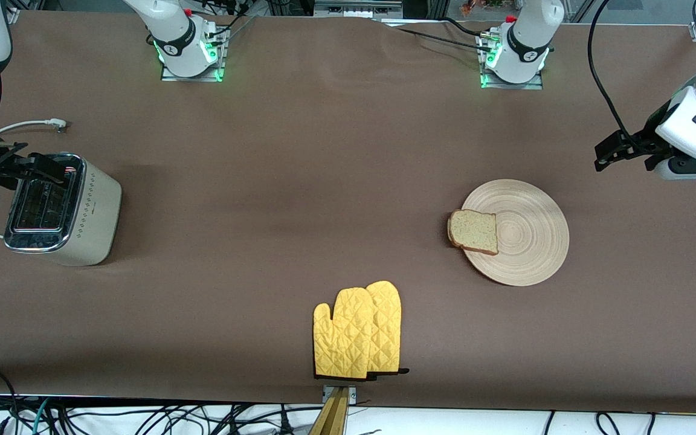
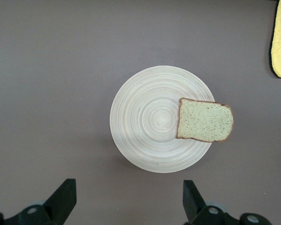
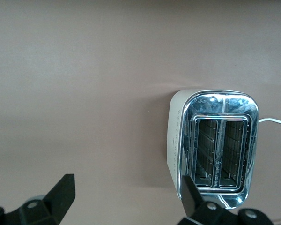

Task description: Move plate and put bread in toaster

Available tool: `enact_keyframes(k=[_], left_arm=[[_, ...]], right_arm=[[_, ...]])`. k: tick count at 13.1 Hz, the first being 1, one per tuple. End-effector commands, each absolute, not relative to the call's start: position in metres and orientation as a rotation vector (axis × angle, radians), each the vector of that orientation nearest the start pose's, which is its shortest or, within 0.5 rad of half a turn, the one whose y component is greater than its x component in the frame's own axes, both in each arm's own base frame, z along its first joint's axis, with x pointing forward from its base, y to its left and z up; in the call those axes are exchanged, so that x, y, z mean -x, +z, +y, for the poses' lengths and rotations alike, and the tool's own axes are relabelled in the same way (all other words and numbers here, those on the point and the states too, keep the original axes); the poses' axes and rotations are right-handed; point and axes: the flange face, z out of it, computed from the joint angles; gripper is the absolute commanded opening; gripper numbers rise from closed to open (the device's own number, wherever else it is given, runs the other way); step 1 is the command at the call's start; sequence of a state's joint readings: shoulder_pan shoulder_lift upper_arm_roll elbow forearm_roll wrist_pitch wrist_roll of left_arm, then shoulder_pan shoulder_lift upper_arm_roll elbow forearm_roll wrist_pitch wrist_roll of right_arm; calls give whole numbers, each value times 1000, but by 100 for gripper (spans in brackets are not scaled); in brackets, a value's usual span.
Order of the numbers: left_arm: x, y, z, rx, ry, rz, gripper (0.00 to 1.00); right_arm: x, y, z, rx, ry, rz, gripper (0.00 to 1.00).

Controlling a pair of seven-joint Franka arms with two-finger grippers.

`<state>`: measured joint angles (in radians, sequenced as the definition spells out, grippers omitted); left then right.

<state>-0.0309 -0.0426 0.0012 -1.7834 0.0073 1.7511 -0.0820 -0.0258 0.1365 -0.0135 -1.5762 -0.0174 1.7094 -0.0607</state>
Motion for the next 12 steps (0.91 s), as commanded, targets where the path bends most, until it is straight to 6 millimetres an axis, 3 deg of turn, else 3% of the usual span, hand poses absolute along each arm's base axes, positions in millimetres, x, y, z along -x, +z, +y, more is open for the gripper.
enact_keyframes(k=[1,12], left_arm=[[-554,566,-16,3111,-32,-94,100],[-554,566,-20,3112,-27,-81,100]], right_arm=[[-602,557,-25,3160,6,-16,100],[-603,558,-26,3162,-1,-29,100]])
